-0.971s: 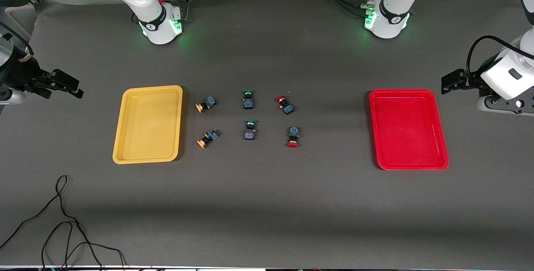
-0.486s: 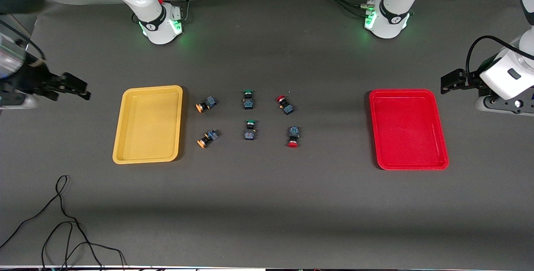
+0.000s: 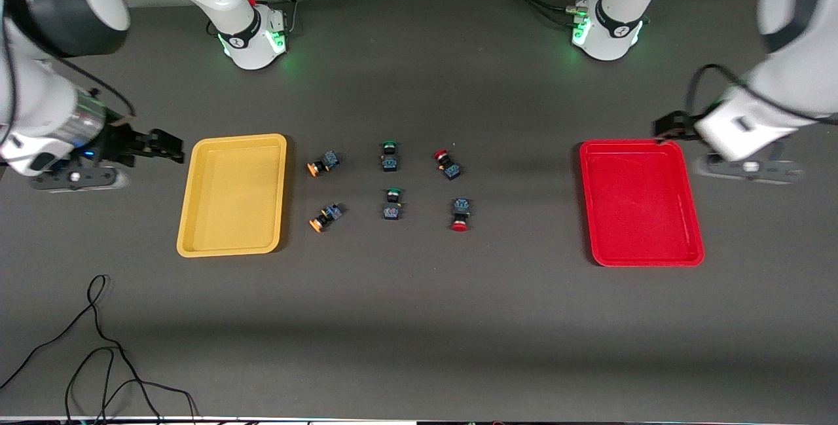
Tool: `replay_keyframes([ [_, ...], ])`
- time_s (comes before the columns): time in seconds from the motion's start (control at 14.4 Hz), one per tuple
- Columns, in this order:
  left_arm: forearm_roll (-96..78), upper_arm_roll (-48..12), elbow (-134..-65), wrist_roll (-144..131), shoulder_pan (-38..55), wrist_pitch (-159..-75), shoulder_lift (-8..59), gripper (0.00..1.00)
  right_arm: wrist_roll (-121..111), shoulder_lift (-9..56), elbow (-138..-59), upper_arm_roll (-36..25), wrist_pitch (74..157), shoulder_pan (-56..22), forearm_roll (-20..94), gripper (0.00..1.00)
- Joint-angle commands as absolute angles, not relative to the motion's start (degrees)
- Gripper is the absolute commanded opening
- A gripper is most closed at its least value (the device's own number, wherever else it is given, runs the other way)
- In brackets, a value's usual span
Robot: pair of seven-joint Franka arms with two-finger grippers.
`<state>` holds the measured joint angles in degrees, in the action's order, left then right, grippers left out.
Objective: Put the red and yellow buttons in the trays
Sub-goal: 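Reach the right gripper to an orange button while the left gripper reaches red, then grasp the orange button with the right gripper while the left gripper grasps red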
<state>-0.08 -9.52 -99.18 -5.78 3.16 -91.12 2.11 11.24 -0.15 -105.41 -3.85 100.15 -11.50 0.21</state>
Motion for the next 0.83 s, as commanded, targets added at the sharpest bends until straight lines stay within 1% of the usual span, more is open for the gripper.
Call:
replay_keyframes([
  [0.0,-0.09,-11.07,-104.23,-17.27,10.25,-95.26,1.48,1.00,28.59,-1.59,-114.50,-4.13,107.56,-18.43,-0.62,1.00],
  [0.14,-0.35,-11.07,-105.12,-28.50,17.02,-98.69,3.76,1.00,40.38,-0.97,-118.28,-4.04,110.90,-21.60,0.26,1.00],
  [0.28,-1.48,-11.07,-104.68,-38.62,22.30,-101.93,6.67,1.00,44.99,-0.53,-123.20,-4.13,115.56,-22.85,5.51,1.00],
  [0.35,-2.36,-11.07,-104.76,-42.67,24.50,-104.22,7.64,1.00,45.70,-0.27,-125.14,-4.13,116.88,-22.94,6.23,1.00],
  [0.55,-4.47,-11.07,-104.68,-51.31,28.90,-110.99,10.19,1.00,50.08,3.67,-127.18,-4.13,119.34,-24.08,8.96,1.00],
  [0.76,-4.66,-11.07,-104.68,-56.76,31.55,-115.12,12.47,1.00,55.35,7.90,-128.84,-4.13,125.31,-26.88,9.23,1.00],
])
